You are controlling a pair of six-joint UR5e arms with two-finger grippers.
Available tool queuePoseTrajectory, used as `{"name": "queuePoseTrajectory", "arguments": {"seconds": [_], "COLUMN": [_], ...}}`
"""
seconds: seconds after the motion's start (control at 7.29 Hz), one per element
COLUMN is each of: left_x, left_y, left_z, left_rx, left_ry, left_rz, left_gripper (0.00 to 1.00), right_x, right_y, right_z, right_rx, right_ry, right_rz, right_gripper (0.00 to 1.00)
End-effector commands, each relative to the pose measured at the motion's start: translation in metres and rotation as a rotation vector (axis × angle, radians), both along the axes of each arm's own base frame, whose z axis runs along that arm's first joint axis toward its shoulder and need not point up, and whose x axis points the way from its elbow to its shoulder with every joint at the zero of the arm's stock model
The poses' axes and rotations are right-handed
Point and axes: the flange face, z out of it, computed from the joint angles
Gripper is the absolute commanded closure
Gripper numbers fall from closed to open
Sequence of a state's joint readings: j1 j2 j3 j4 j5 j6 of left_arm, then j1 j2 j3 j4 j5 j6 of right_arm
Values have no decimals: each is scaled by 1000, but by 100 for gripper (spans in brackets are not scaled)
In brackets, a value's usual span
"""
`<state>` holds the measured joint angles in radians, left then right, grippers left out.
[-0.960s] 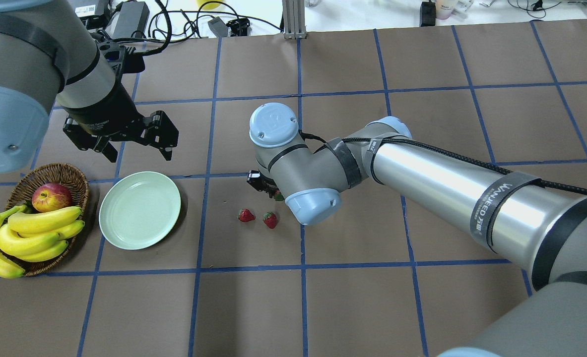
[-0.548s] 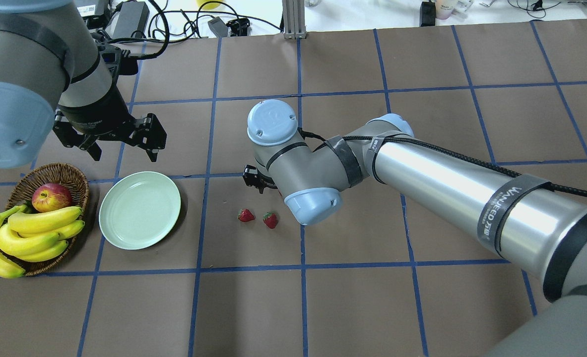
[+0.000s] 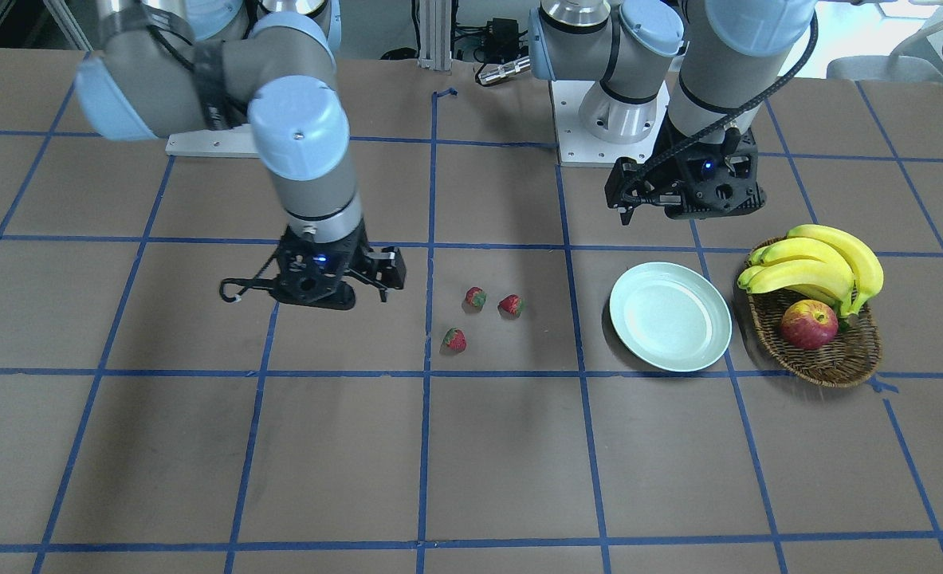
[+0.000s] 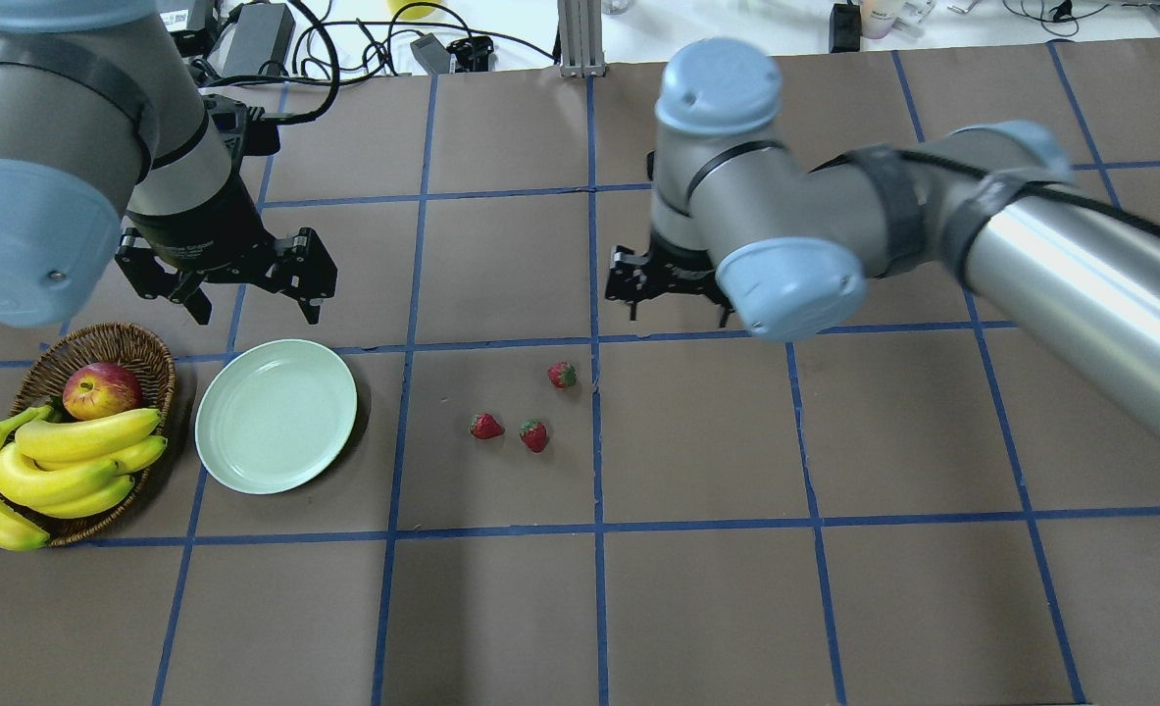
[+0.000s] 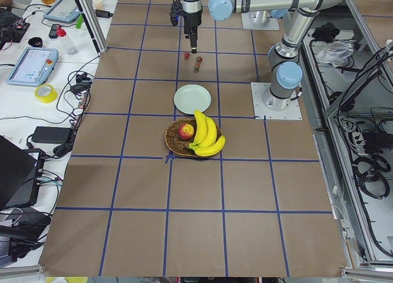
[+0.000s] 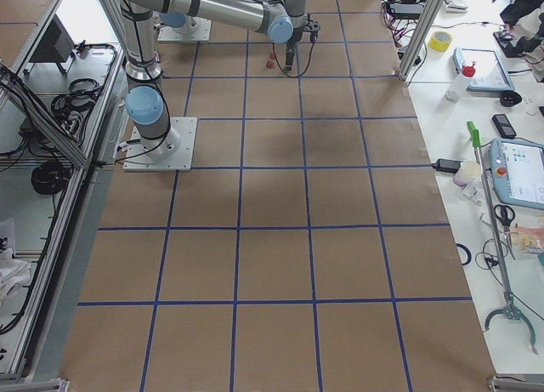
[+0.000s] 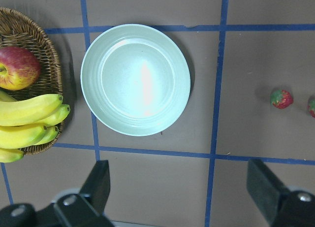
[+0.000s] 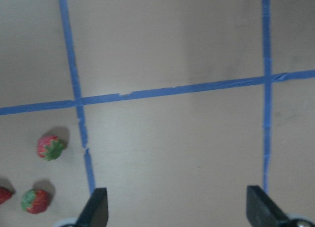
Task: Collect all strawberries into plate
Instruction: 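Raise the right arm away while the left gripper reaches toward the strawberries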
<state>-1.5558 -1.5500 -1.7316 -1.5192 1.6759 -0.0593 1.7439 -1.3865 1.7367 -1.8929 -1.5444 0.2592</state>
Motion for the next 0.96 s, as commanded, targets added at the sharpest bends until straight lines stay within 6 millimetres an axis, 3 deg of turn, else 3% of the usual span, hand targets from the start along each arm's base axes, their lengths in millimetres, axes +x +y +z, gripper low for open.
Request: {"name": "queuePoseTrajectory", "arguments": {"seconds": [0.0,0.14,0.27,0.41,0.55,0.69,0.82], "left_x": [-13,-22,-28,-40,-60,-85,-101], "left_y": [-19,-22,-21,-16,-14,-11,-10], "left_z": [-40,-79,-114,-133,-151,-161,-175], "left_rx": [-27,-37,-64,-43,-20,-29,-24], "left_ry": [107,191,202,192,181,177,161], "left_rz": [115,173,237,294,334,347,343], "left_gripper": [0,0,0,0,0,0,0], "right_x": [-107,-118,-107,-89,-82,-86,-86], "right_y": [-18,-25,-11,6,15,6,9], "right_z": [84,144,184,204,216,213,198], "right_rx": [2,2,-1,-48,-84,-127,-90], "right_ry": [0,-3,0,-2,-5,16,20], "right_rz": [97,83,89,126,153,203,212], "right_gripper": [0,0,0,0,0,0,0]}}
